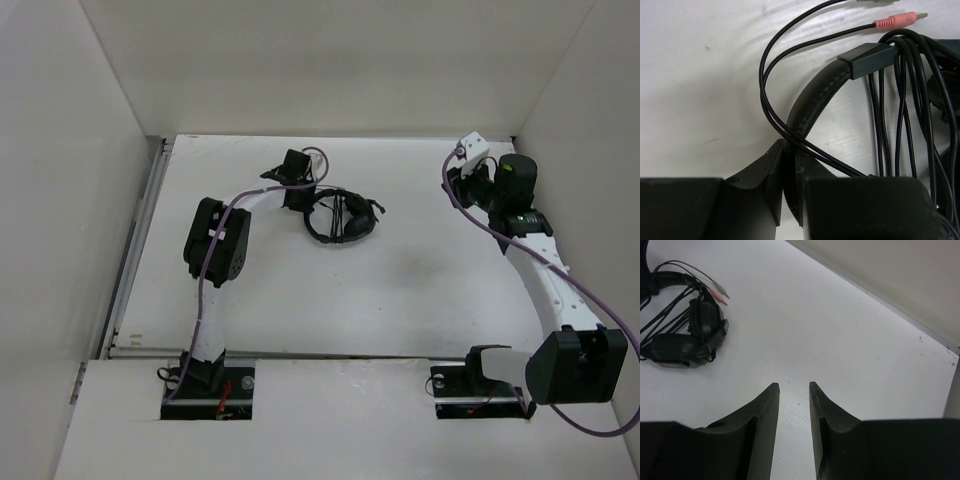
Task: Wrap the headphones
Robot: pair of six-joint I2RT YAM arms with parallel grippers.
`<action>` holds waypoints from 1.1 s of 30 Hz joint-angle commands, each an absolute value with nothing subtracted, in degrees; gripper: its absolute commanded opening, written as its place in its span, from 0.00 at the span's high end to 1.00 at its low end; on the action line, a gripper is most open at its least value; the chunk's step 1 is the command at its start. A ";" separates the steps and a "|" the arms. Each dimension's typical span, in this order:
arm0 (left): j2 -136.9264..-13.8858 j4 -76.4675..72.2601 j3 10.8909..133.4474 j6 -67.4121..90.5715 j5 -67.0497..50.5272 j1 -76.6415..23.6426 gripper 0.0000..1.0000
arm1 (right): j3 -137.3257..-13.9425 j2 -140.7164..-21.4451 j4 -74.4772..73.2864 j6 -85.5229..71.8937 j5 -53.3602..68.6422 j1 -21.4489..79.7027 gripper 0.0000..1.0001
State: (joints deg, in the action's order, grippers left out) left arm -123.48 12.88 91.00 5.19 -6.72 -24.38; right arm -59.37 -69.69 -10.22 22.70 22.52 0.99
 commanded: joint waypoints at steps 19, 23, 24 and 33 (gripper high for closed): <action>-121.57 13.45 95.10 8.69 -7.38 -21.14 0.37 | -59.50 -68.20 -10.37 22.06 23.91 -0.92 0.64; -113.92 14.67 91.33 11.86 -9.05 -22.10 0.35 | -58.54 -67.41 -10.11 22.24 23.91 -0.92 0.63; -111.47 15.20 89.84 12.04 -9.57 -22.80 0.35 | -58.19 -67.15 -10.02 22.24 23.91 -0.92 0.63; -92.66 20.73 84.37 3.10 -9.76 -30.88 0.36 | -54.58 -63.02 -9.14 19.09 24.08 -0.05 0.63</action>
